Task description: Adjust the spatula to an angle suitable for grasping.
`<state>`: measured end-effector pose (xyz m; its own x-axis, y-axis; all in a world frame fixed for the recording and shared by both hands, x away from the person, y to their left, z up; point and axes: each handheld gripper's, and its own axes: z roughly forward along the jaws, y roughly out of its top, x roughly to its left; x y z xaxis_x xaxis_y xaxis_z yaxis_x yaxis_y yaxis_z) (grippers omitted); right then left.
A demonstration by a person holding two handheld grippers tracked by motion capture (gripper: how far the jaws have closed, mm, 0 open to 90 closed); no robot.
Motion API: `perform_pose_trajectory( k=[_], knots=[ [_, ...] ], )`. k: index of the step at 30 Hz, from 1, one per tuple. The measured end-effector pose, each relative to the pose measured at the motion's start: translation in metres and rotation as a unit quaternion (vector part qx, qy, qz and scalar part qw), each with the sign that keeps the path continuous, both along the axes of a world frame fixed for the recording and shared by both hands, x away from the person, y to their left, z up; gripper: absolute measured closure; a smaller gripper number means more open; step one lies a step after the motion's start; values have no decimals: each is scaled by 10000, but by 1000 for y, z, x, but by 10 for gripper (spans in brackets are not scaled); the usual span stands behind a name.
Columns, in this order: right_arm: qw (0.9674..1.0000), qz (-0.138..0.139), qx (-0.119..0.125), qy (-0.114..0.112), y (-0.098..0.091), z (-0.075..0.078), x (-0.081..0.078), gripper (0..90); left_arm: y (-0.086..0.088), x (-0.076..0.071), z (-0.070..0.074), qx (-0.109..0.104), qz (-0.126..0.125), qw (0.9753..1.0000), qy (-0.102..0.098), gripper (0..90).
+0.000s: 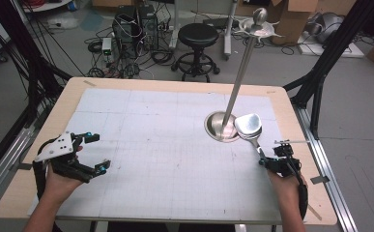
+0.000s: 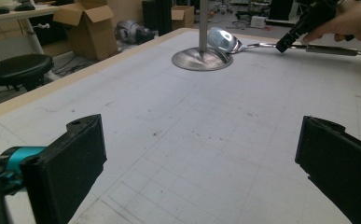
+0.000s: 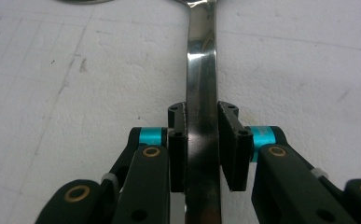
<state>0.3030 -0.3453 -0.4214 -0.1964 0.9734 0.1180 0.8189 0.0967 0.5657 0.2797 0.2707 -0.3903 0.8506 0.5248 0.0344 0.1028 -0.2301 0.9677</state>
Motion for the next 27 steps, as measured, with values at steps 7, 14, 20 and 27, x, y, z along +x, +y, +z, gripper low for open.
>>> perform_pose_trajectory(
  k=[7,14,20,27],
  knots=[
    [9991,344,-226,141,4,-2,0,749,0,1,0,16,-9,10000,-2,22],
    [9959,581,-657,233,14,1,2,653,0,0,0,12,-1,10000,1,22],
    [9940,744,-801,25,22,14,4,569,0,0,0,16,2,10000,-7,22],
    [9927,762,-934,56,22,19,5,470,1,0,0,16,2,10000,-7,22]
  ],
)
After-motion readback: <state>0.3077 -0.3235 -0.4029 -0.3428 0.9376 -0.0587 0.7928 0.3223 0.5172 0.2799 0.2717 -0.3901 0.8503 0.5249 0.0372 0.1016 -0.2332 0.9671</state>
